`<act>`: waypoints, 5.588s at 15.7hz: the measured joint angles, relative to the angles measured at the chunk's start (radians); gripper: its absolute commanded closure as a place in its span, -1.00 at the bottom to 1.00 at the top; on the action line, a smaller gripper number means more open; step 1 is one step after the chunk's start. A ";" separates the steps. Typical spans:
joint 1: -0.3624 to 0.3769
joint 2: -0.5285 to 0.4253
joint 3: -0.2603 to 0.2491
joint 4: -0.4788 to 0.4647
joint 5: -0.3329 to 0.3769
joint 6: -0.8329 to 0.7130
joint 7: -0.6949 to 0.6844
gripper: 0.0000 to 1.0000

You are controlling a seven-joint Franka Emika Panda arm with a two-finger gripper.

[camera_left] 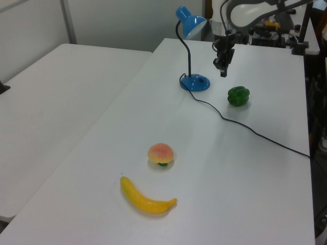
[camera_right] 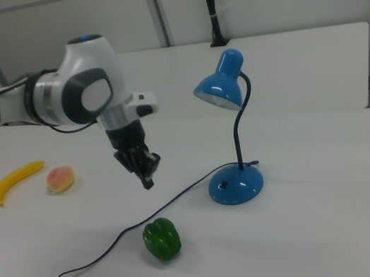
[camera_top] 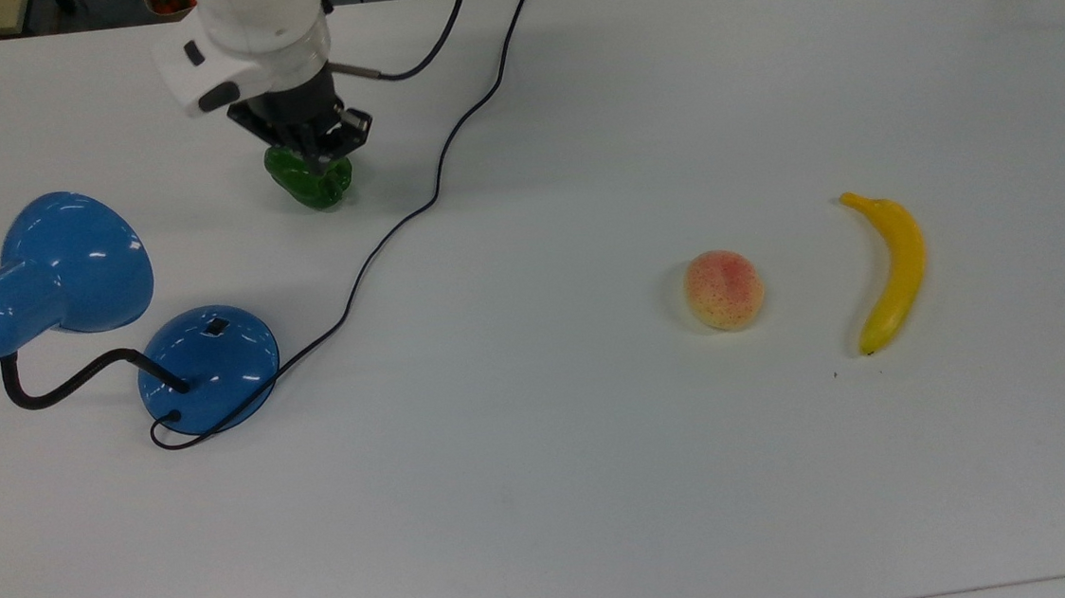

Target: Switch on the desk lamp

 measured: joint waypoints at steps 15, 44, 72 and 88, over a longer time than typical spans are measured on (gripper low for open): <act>-0.105 0.174 0.000 -0.002 -0.098 0.403 0.000 1.00; -0.152 0.256 0.000 0.000 -0.116 0.688 0.000 1.00; -0.152 0.277 0.000 0.025 -0.116 0.694 0.000 1.00; -0.001 0.043 0.020 0.022 -0.116 0.146 0.000 1.00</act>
